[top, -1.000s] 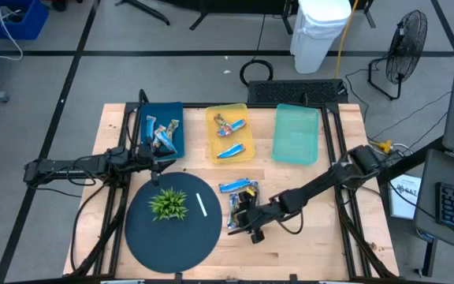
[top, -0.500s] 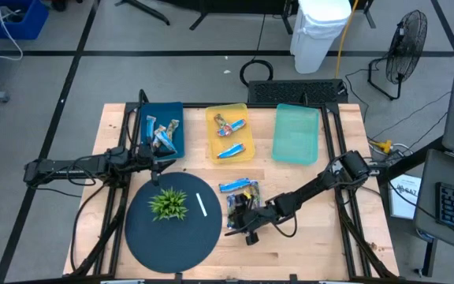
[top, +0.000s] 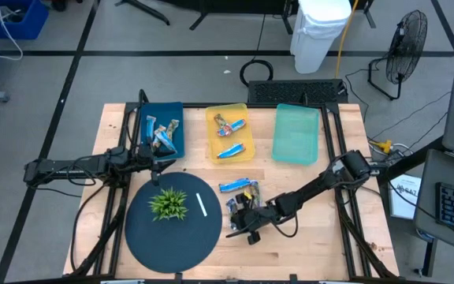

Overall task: Pick and place Granola Bars by type
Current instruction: Put the blue granola bar into the green bin

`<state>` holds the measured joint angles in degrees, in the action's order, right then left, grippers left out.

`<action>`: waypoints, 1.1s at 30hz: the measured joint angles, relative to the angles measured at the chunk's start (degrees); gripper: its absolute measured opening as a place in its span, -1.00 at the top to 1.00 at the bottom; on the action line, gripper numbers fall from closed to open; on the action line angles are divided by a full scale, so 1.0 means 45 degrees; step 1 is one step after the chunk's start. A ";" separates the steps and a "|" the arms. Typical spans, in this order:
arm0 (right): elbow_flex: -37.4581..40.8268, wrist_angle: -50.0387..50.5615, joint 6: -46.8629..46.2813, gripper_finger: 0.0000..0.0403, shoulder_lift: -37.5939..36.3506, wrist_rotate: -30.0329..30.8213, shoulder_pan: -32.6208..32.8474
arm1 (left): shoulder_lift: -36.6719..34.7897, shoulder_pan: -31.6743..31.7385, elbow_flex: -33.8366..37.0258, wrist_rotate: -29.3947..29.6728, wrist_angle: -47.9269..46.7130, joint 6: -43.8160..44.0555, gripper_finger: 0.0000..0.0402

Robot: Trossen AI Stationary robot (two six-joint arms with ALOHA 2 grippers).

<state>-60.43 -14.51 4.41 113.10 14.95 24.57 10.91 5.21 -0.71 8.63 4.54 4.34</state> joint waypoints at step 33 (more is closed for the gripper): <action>0.0725 0.1976 0.0492 -0.26 -0.1268 0.2510 0.0502 | 0.0001 0.0000 0.0000 0.0002 0.0000 0.0000 0.20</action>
<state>-57.17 -5.63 6.63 107.39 26.24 26.83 10.91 5.21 -0.71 8.64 4.54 4.34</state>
